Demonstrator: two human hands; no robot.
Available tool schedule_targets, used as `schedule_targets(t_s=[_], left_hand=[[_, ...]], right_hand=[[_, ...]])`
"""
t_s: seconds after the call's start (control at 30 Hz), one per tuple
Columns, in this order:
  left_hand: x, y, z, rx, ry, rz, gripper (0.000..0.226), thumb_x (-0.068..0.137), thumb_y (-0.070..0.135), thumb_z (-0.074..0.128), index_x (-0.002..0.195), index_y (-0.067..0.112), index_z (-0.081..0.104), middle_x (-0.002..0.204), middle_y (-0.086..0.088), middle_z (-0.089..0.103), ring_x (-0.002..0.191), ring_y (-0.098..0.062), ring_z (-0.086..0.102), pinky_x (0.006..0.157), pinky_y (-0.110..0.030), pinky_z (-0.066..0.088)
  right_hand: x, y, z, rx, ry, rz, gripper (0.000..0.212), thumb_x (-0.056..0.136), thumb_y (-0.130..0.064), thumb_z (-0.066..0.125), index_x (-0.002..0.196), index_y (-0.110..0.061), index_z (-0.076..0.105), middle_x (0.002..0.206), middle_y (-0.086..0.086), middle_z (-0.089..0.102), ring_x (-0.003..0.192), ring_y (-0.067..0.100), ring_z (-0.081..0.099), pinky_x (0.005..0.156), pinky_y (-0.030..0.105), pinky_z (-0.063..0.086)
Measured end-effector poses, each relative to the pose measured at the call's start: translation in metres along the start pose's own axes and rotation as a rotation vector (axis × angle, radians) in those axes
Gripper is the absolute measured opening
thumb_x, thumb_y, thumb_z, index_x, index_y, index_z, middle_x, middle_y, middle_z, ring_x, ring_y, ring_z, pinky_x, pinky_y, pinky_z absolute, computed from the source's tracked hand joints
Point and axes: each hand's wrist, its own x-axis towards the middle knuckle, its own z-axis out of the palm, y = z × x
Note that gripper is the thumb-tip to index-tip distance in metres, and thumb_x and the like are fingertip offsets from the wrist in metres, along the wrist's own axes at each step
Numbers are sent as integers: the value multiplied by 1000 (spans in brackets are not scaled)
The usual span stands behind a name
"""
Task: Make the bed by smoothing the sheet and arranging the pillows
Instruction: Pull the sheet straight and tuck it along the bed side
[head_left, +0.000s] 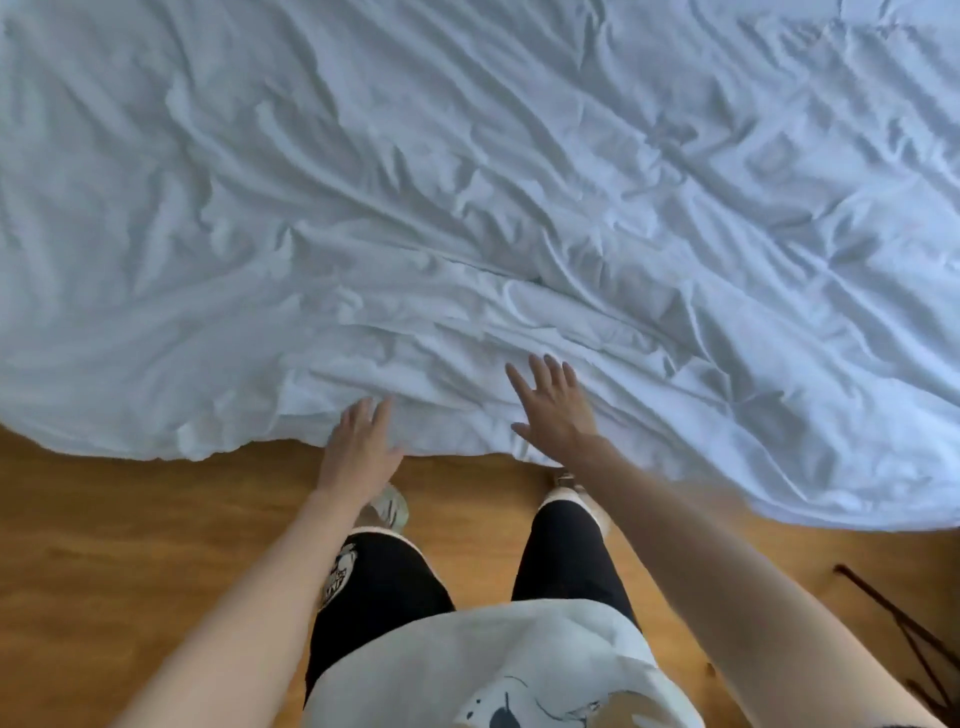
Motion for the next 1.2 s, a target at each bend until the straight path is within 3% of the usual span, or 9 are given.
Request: schedule_targets(t_s=[0.13,0.33,0.47,0.57,0.67,0.83,0.97,1.1,1.2], left_hand=[[67,-31,-12,191,150,296,90,77,39,74,148,10,26,151,-24,24,138,-41,26,112,-51,26],[144,-64,8,363,189,483,121,60,52,82,149,12,11,155,-27,14,143,-43,14,111,-63,14],[190,-81,31,378,387,494,103,70,59,70,146,7,23,149,-27,28,137,-44,28,109,-58,21],[205,-80,42,376,509,521,59,78,47,63,120,8,50,118,-20,53,103,-38,51,83,-47,39],[205,-79,55,325,630,553,16,79,13,61,93,8,54,91,-14,56,79,-32,49,66,-42,36],[189,-75,46,145,636,584,3,85,2,55,86,5,55,76,-15,56,68,-35,51,55,-42,40],[142,-90,38,58,501,610,14,64,7,55,78,4,53,70,-13,53,70,-33,47,54,-40,38],[68,-133,57,108,399,669,24,62,7,41,81,4,56,70,-12,57,74,-26,43,63,-33,36],[51,-166,78,296,313,678,35,60,1,63,93,7,55,80,-12,59,75,-27,50,69,-34,40]], right_hand=[[49,-18,15,-44,89,77,109,81,-54,67,154,-16,-5,158,26,-2,145,45,-3,115,56,-2],[104,-20,67,-140,286,146,116,64,-42,83,151,-14,12,154,28,19,141,49,18,112,62,17],[136,10,99,-182,574,126,86,72,-26,75,144,-8,32,129,26,51,117,43,51,97,53,41],[148,15,110,-184,663,131,58,75,-17,70,127,-2,50,95,14,61,81,33,60,72,39,48],[150,13,108,-70,626,113,43,72,-19,67,112,-4,59,88,13,61,72,33,60,67,38,49],[133,10,97,70,534,41,55,63,-17,78,112,-3,58,87,15,62,70,37,61,64,41,49],[95,-17,107,129,479,-45,64,50,-12,82,108,-6,56,78,12,60,65,33,60,56,36,50],[36,-71,136,198,379,-170,61,45,-13,79,101,-11,55,79,5,58,64,28,57,53,31,46],[22,-110,169,183,247,-101,58,55,-13,75,110,-10,55,94,5,60,76,26,57,62,35,49]])
